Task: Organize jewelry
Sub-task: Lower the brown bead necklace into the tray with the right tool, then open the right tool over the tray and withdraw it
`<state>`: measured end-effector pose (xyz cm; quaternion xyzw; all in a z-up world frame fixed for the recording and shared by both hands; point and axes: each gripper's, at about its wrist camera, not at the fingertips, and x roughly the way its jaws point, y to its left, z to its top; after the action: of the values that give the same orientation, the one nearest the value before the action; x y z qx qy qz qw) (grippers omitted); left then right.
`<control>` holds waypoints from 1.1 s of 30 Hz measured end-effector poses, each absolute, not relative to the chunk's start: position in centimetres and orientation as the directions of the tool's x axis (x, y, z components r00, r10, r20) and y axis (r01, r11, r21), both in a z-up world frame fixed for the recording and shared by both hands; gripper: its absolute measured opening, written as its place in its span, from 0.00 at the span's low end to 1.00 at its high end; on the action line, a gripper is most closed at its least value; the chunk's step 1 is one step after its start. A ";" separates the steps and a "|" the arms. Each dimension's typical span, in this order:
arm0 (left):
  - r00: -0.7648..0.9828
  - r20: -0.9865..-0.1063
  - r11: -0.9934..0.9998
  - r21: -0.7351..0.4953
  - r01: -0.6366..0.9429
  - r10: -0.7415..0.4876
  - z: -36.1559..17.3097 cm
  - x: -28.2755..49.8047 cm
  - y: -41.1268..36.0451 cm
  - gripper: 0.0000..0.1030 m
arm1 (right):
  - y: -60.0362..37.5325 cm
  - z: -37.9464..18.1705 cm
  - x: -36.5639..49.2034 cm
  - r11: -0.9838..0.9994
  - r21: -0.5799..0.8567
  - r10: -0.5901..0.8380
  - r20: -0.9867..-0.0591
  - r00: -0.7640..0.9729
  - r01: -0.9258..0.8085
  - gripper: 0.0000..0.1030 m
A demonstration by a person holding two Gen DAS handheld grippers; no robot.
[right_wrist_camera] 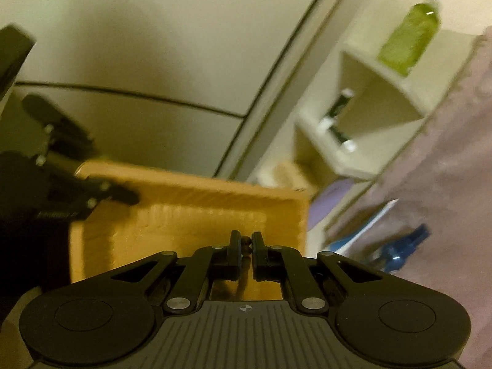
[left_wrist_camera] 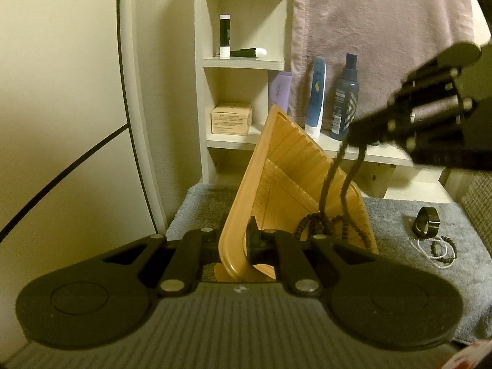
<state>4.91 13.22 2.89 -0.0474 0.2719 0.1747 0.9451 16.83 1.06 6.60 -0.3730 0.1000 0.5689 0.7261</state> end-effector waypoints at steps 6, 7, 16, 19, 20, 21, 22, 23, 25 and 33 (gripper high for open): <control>0.791 -0.531 0.934 0.003 -0.357 0.304 2.8 4.9 13.3 0.07 | 1.1 4.2 16.4 -0.048 -0.394 0.702 -0.667 0.250 -0.918 0.06; 0.791 -0.531 0.934 0.003 -0.357 0.304 2.9 4.9 13.3 0.07 | 1.1 3.9 16.3 -0.055 -0.391 0.698 -0.673 0.244 -0.919 0.06; 0.791 -0.531 0.934 0.003 -0.357 0.304 2.8 4.9 13.3 0.07 | 1.1 2.7 16.3 -0.064 -0.354 0.686 -0.695 0.217 -0.933 0.06; 0.791 -0.531 0.934 0.003 -0.357 0.304 2.8 4.8 13.4 0.07 | 1.0 2.6 16.4 -0.054 -0.318 0.688 -0.699 0.196 -0.947 0.06; 0.791 -0.531 0.934 0.003 -0.357 0.304 2.8 4.8 13.4 0.07 | 0.9 2.5 16.5 -0.041 -0.309 0.690 -0.697 0.197 -0.950 0.06; 0.791 -0.531 0.934 0.004 -0.358 0.305 2.8 4.8 13.4 0.07 | 0.7 2.5 16.4 -0.027 -0.307 0.693 -0.692 0.204 -0.951 0.06; 0.791 -0.531 0.934 0.004 -0.358 0.305 2.8 4.8 13.4 0.07 | 0.4 2.5 16.5 -0.011 -0.306 0.696 -0.686 0.213 -0.952 0.07; 0.790 -0.531 0.934 0.004 -0.357 0.305 2.8 4.8 13.4 0.07 | 0.1 2.5 16.5 0.009 -0.302 0.697 -0.681 0.222 -0.953 0.07; 0.790 -0.532 0.934 0.005 -0.357 0.304 2.8 4.8 13.4 0.07 | -0.9 2.6 16.5 0.051 -0.296 0.705 -0.666 0.244 -0.954 0.07; 0.791 -0.531 0.934 0.003 -0.358 0.305 2.9 4.8 13.3 0.07 | -7.4 2.1 16.6 0.384 -0.120 0.729 -0.568 0.381 -0.915 0.09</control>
<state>4.83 13.34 2.90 -0.0490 0.2719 0.1753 0.9449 16.59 -7.40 2.08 -0.2136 0.2175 0.5120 0.8031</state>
